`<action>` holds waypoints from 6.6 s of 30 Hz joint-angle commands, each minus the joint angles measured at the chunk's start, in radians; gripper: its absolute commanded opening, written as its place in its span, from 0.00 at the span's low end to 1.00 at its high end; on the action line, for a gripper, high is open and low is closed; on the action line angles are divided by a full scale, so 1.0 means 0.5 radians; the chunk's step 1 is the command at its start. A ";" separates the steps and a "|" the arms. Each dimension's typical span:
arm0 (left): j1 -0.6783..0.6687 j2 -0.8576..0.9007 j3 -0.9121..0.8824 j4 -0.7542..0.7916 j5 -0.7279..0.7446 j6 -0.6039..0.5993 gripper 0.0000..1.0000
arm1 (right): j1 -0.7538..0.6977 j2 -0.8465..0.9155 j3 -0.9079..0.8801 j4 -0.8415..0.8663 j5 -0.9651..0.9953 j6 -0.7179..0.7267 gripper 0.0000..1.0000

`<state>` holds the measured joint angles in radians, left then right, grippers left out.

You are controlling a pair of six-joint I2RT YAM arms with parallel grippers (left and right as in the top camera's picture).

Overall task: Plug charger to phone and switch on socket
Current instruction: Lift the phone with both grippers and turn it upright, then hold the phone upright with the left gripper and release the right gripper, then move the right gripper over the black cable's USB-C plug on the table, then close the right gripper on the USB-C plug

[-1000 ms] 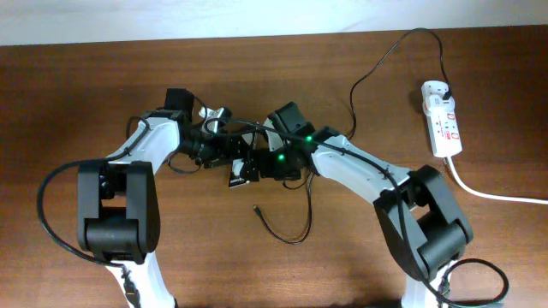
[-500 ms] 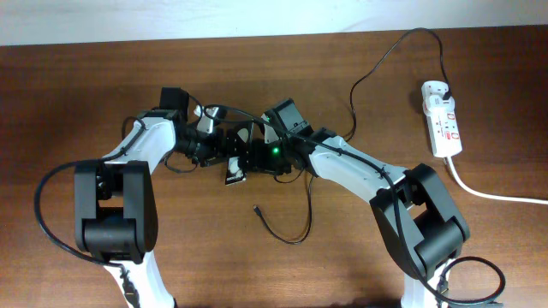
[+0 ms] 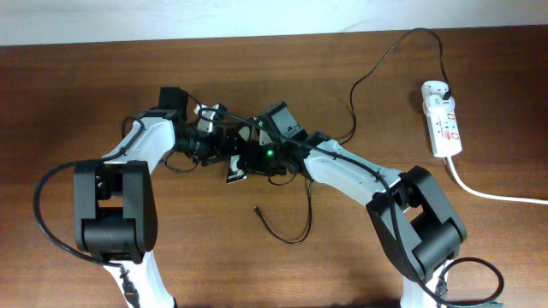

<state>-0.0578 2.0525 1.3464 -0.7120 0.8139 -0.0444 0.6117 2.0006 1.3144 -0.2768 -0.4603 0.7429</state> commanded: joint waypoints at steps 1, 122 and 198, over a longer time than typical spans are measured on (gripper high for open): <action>-0.041 0.008 -0.002 -0.029 0.176 0.064 0.77 | 0.005 0.020 0.023 0.039 0.048 0.013 0.04; -0.515 -0.325 -0.008 -0.110 -1.774 -0.254 0.09 | -0.642 -0.062 0.024 -0.781 -0.468 -1.201 0.66; 0.436 -0.455 -0.674 1.091 0.510 -0.480 0.00 | 0.480 -0.162 -0.179 -0.877 0.697 -0.787 0.66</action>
<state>0.1566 1.8507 1.0115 -0.1711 1.0428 -0.2779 0.8463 1.9148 1.2545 -0.7399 -0.1028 0.3153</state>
